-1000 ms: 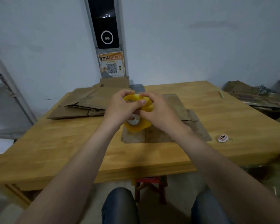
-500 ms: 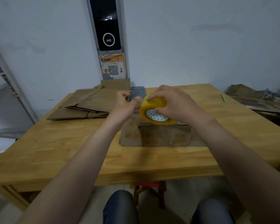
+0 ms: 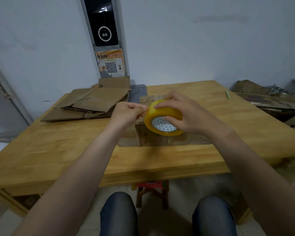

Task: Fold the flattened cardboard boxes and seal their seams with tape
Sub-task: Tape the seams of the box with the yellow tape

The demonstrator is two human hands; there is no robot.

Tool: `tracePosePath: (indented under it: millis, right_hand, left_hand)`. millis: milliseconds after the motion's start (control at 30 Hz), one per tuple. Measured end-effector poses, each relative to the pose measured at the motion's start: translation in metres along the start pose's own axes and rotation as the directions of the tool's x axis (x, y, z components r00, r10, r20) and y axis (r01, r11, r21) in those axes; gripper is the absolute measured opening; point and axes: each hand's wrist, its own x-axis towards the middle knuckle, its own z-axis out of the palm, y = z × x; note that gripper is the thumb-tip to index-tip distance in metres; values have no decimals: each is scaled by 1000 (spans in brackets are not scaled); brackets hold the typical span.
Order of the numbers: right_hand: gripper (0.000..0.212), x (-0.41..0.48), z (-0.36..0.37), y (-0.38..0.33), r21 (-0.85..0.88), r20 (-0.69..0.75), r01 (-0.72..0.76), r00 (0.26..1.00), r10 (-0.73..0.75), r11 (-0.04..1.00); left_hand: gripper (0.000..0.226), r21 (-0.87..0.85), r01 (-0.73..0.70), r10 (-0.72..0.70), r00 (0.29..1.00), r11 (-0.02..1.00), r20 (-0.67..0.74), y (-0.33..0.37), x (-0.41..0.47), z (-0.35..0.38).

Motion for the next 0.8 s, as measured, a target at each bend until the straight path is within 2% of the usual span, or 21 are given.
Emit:
tracePosePath:
  millis: [233,400,500,633,800]
  right_hand:
    - [50,-7,-12,-5,-18,78,-15,997,16,1000]
    - [50,-6,-23,-6,-6,273,-88,958,87,996]
    - [48,-16,-29,-1,-70,371,-112,919,130,991]
    - [51,-31,-31,4,-123,360,-134,917,170,983]
    - [54,-41,-35,11,-72,327,-113,936,131,991]
  left_hand:
    - [21,67,-62,64,997,996,-30,-5,-2,-4]
    - [20,46,-89,91,995,995,-41,-3,-9,-4]
    - [18,49,-86,89,995,995,-49,-7,-11,-9]
    - [18,45,-29,33,996,999,-88,-18,-12,-21]
    - [18,-1,-22,22,992,1000,-126,-26,-17,-19]
